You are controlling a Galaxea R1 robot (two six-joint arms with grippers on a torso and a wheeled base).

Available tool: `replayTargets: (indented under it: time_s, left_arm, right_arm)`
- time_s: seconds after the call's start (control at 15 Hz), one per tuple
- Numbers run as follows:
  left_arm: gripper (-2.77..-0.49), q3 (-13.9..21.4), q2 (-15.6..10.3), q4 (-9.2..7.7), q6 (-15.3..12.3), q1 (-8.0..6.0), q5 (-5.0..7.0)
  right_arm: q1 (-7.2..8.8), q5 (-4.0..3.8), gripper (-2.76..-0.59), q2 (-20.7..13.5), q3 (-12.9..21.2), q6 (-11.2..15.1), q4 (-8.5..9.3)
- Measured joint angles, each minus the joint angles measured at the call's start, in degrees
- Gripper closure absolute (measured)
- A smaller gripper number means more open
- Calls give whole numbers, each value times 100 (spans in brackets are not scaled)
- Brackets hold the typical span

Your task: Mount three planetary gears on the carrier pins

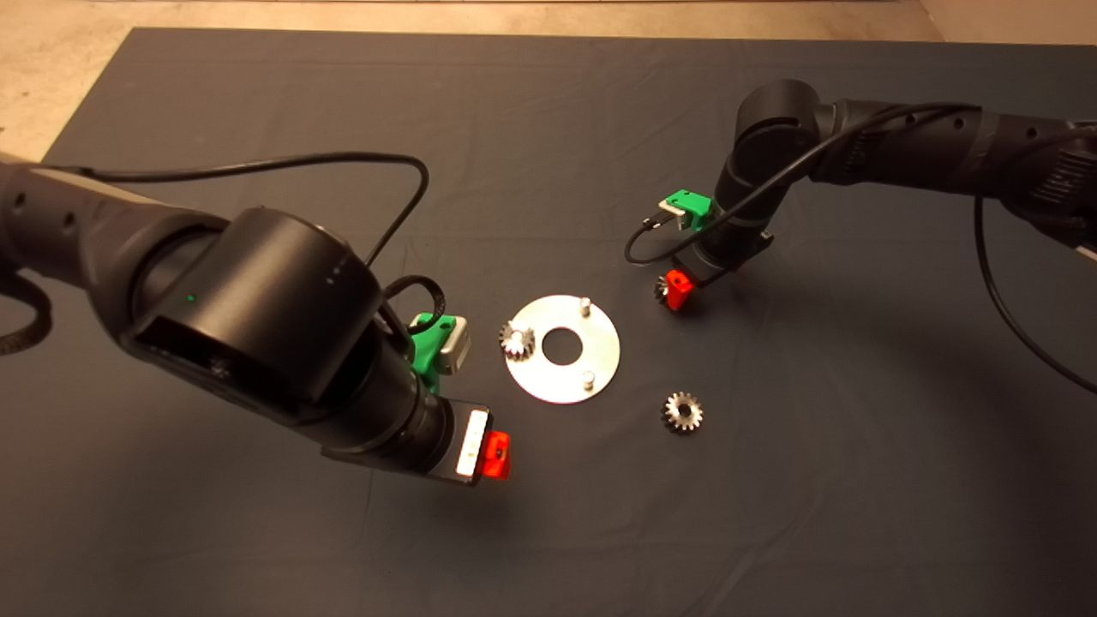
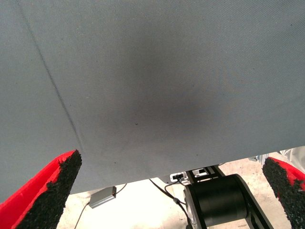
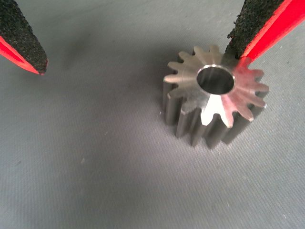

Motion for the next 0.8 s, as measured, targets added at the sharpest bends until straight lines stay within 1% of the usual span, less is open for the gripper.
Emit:
replayTargets:
  time_s: [0.07,0.13,0.4,0.6,0.8]
  left_arm:
    - [-275,0,0,0,0,0,-2]
    - [-275,0,0,0,0,2,0]
    - [-275,-2,0,0,0,0,0]
    - [-275,-2,12,0,0,2,-1]
    - [-275,-2,12,0,0,18,0]
  right_arm:
    - [0,2,-275,1,-45,5,104]
    - [0,2,-275,0,-78,17,158]
    - [0,0,-275,33,-107,22,215]
    - [0,-1,-275,188,-107,13,256]
    - [2,7,-269,389,-107,-2,271]
